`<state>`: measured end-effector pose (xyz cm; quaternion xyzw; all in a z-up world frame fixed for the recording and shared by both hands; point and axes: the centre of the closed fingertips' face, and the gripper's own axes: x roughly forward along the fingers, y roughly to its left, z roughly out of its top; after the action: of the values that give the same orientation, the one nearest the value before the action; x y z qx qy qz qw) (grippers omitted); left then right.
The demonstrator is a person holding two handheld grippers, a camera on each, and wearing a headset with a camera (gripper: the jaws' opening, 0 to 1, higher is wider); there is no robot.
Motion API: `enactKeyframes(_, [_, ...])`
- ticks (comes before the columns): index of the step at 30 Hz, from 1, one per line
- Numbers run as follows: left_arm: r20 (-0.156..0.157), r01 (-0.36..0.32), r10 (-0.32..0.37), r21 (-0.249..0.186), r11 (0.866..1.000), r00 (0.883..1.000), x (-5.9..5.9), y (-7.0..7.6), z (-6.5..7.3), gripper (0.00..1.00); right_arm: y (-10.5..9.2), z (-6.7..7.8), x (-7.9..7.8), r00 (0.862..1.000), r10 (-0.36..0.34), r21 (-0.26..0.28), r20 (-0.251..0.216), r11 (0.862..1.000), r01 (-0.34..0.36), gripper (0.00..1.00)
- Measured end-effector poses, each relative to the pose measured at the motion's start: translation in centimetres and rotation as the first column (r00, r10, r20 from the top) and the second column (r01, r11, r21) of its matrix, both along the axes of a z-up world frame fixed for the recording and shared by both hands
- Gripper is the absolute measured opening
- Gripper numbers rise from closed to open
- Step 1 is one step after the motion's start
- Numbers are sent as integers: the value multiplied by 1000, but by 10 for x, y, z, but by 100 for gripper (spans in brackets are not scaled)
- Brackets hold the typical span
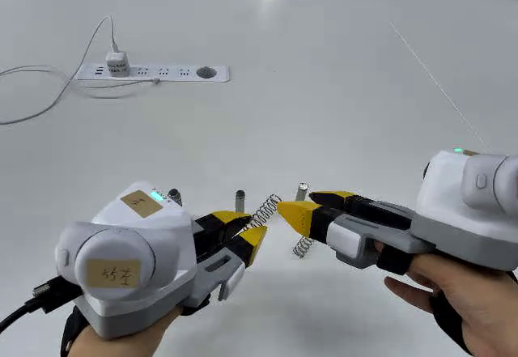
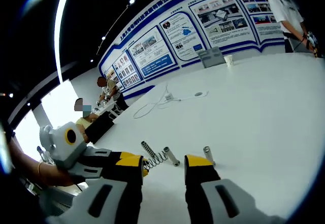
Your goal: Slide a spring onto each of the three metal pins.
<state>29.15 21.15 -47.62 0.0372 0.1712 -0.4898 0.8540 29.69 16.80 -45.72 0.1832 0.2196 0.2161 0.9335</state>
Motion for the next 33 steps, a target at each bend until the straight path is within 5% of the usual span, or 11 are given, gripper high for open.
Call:
enactKeyframes(9, [46, 2, 0, -37, 999, 999, -3, 0, 15, 10, 7, 5, 1, 1000, -1, 90, -28, 996, 3, 31])
enactKeyframes(18, [59, 3, 4, -112, 994, 998, -4, 0, 28, 10, 14, 11, 4, 999, -8, 193, -52, 981, 18, 27])
enactKeyframes(33, [74, 19, -8, -149, 989, 997, -9, -2, 36, 10, 25, 20, 5, 997, 3, 309, -73, 951, 20, 17])
